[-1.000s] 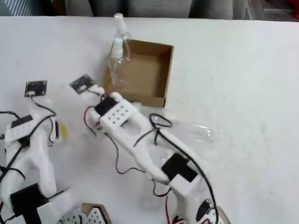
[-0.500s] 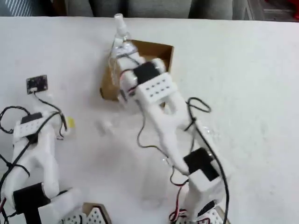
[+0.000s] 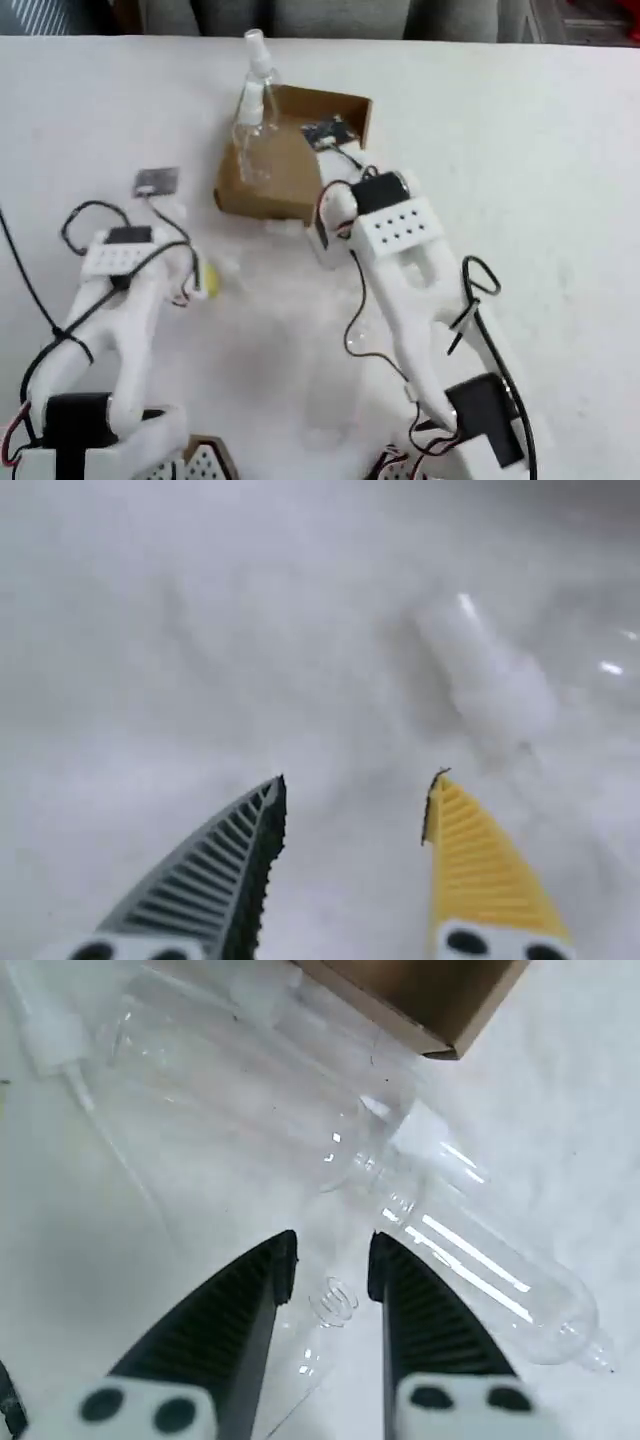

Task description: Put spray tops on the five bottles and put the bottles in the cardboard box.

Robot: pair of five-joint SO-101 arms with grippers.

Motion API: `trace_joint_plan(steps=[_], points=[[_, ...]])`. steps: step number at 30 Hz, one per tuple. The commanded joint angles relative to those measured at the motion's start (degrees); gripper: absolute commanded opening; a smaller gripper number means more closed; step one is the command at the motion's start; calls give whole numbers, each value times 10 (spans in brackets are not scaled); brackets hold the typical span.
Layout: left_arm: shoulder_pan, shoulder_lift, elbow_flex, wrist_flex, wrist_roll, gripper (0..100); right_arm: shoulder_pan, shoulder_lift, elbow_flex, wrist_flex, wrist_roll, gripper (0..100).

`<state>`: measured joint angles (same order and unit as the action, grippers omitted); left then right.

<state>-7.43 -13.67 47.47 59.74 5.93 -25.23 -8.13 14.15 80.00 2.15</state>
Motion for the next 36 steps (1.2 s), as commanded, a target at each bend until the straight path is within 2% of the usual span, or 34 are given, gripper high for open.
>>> trace_joint_plan(steps=[1, 4, 11, 16, 19, 25, 36], points=[[79, -24, -33, 8, 39, 229, 8, -29, 3, -17, 7, 95], [92, -24, -40, -6, 111, 231, 8, -29, 3, -17, 7, 95], [93, -24, -47, -55, 139, 230, 10, -29, 4, -18, 7, 95], [90, -18, -69, -58, 245, 230, 29, -29, 17, -32, 10, 95], [105, -16, -62, -73, 284, 232, 34, -29, 33, -47, 28, 94], [111, 41, -34, -156, 295, 230, 33, -29, 40, -49, 31, 94], [110, 94, -66, -122, 295, 229, 34, -29, 41, -49, 31, 94]])
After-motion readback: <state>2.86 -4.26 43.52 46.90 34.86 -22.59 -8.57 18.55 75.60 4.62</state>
